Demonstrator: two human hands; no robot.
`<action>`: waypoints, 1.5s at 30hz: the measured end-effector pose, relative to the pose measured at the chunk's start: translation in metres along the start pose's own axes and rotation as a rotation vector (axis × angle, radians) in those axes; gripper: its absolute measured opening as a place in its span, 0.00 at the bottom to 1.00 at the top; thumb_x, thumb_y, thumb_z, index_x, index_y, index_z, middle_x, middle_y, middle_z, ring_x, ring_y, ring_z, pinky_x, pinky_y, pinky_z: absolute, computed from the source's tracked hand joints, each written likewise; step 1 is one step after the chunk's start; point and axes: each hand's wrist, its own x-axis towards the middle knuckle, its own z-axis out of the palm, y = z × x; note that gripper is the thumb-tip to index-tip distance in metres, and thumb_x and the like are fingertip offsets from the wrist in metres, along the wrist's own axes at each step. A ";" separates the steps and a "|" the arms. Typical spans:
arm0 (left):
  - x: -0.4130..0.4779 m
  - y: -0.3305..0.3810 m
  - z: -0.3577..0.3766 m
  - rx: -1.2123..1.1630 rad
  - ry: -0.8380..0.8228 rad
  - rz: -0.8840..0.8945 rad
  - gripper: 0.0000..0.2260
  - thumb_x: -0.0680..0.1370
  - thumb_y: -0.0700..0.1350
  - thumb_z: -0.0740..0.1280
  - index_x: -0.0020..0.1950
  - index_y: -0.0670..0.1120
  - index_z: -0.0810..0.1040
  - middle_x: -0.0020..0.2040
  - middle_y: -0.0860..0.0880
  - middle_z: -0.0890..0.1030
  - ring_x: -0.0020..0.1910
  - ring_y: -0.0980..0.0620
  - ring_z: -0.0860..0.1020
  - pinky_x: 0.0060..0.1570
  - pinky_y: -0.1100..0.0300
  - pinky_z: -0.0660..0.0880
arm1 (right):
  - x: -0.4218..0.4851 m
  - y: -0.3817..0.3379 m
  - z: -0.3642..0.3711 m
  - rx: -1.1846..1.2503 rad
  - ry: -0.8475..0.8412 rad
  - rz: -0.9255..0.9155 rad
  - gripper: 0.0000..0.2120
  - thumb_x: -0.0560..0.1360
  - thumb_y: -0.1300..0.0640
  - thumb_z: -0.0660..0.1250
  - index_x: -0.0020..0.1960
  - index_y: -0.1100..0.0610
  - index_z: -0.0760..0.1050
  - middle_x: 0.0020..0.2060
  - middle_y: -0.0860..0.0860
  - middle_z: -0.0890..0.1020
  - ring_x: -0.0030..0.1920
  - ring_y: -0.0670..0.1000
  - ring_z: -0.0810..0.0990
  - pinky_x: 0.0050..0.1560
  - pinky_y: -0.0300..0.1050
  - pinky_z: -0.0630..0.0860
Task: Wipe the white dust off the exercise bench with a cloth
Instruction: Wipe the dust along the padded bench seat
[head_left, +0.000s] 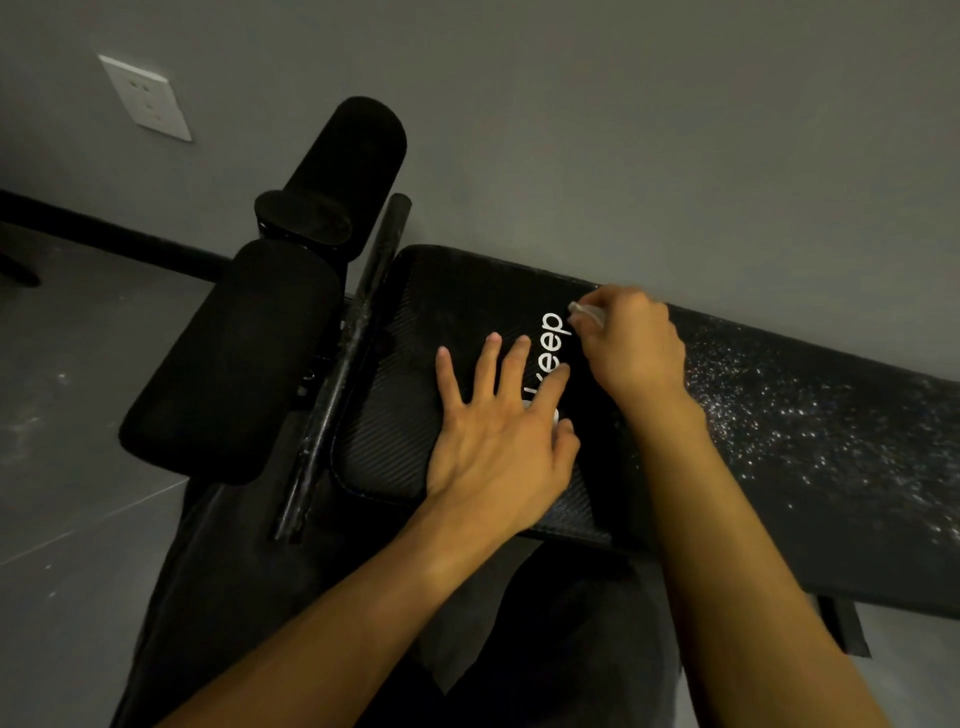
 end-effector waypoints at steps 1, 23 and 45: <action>0.000 0.000 0.000 -0.002 0.000 -0.001 0.26 0.80 0.58 0.56 0.78 0.54 0.67 0.81 0.41 0.63 0.81 0.38 0.57 0.75 0.26 0.50 | -0.002 -0.002 0.000 0.002 0.012 -0.002 0.12 0.80 0.49 0.66 0.61 0.51 0.79 0.57 0.55 0.81 0.55 0.59 0.81 0.52 0.54 0.77; -0.004 -0.002 0.004 0.039 0.019 0.052 0.24 0.81 0.56 0.53 0.76 0.54 0.72 0.78 0.39 0.67 0.79 0.36 0.61 0.74 0.26 0.54 | -0.149 0.041 -0.015 0.109 0.078 0.098 0.06 0.78 0.47 0.68 0.54 0.45 0.79 0.48 0.42 0.77 0.45 0.48 0.79 0.41 0.47 0.74; 0.028 0.011 -0.002 0.055 -0.150 0.062 0.26 0.85 0.59 0.52 0.83 0.58 0.54 0.84 0.43 0.51 0.83 0.37 0.45 0.75 0.25 0.42 | -0.137 0.052 -0.020 0.082 0.050 0.071 0.08 0.78 0.47 0.68 0.56 0.47 0.80 0.52 0.46 0.78 0.50 0.54 0.80 0.46 0.51 0.77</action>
